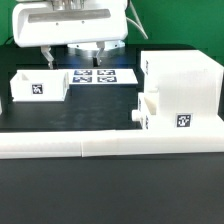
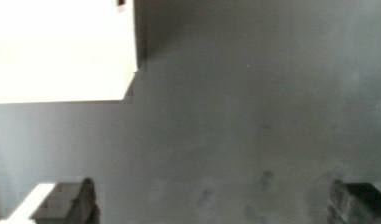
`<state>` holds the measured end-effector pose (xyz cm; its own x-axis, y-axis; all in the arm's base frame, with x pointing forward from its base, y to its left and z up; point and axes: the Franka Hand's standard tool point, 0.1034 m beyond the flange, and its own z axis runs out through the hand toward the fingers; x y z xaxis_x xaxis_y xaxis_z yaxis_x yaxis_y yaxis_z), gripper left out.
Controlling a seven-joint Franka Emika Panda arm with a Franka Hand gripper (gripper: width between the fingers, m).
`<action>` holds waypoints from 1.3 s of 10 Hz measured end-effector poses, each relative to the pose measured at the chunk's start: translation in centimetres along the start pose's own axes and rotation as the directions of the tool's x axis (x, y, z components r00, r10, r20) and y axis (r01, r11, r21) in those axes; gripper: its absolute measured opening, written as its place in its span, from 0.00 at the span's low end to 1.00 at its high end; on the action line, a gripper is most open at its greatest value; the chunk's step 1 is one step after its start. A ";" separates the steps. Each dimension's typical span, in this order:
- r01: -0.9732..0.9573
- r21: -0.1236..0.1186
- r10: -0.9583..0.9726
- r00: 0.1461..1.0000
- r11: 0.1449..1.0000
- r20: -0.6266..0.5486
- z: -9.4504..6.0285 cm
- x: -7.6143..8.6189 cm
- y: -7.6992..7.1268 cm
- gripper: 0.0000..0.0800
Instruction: Assemble drawer
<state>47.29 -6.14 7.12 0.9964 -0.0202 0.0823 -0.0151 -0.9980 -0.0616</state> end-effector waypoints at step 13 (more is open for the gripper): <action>0.094 -0.038 -0.093 0.995 0.995 0.021 5.4 -8.9 3.1 0.81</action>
Offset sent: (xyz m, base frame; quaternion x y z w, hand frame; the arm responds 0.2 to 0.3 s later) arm 0.0000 0.0000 0.0000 0.0000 0.0000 0.0000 1.0000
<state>38.79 -8.70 0.86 0.9950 0.0741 0.0670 0.0753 -0.9970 -0.0161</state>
